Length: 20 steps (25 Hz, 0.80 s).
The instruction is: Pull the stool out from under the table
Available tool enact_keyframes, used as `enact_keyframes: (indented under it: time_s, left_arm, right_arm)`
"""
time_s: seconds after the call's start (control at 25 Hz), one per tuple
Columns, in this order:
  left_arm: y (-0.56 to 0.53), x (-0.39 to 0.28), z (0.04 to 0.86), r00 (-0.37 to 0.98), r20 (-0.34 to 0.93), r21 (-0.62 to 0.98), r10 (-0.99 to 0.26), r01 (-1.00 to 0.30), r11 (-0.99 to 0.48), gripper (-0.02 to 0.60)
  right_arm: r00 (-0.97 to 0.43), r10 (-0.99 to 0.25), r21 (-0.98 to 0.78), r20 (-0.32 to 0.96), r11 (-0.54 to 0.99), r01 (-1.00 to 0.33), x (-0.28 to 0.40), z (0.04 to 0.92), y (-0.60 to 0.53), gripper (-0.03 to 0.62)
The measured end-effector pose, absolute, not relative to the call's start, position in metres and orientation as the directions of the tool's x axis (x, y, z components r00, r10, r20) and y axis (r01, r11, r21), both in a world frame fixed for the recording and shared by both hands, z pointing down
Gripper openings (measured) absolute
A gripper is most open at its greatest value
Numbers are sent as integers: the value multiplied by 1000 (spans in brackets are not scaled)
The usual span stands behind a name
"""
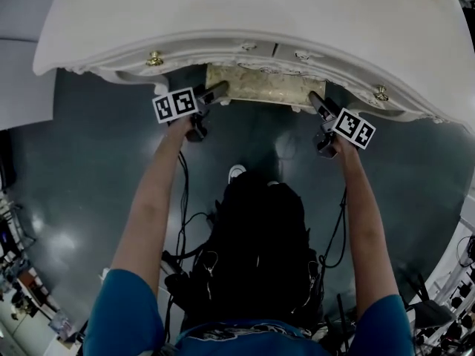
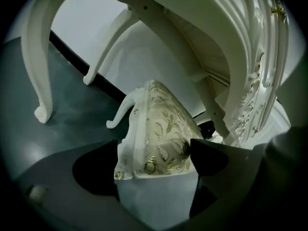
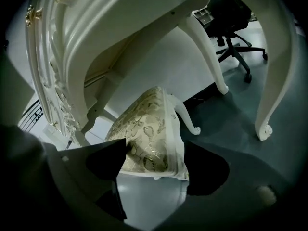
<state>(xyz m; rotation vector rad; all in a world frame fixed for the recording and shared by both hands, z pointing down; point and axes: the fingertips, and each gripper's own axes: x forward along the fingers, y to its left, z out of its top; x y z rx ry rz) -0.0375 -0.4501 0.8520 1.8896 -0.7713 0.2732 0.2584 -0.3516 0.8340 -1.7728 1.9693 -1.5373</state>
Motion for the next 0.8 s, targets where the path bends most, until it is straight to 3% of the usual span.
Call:
enact_keyframes:
  time_s: [0.16, 0.32, 0.56, 0.8]
  left_arm:
    - [-450, -31, 850, 814, 422, 797, -399, -543, -265, 468]
    - [-457, -28, 850, 794, 426, 785, -434, -562, -259, 476]
    - [-451, -34, 847, 792, 449, 771, -415, -578, -268, 382]
    - [-452, -38, 845, 776, 436, 752, -455, -592, -289, 360]
  right_arm:
    - [-370, -804, -763, 466, -154, -627, 253, 836, -354, 373]
    - [-368, -812, -770, 454, -149, -620, 252, 836, -354, 365]
    - [-360, -798, -740, 484, -153, -655, 251, 836, -347, 318]
    - [-348, -801, -745, 486, -172, -645, 246, 839, -339, 310]
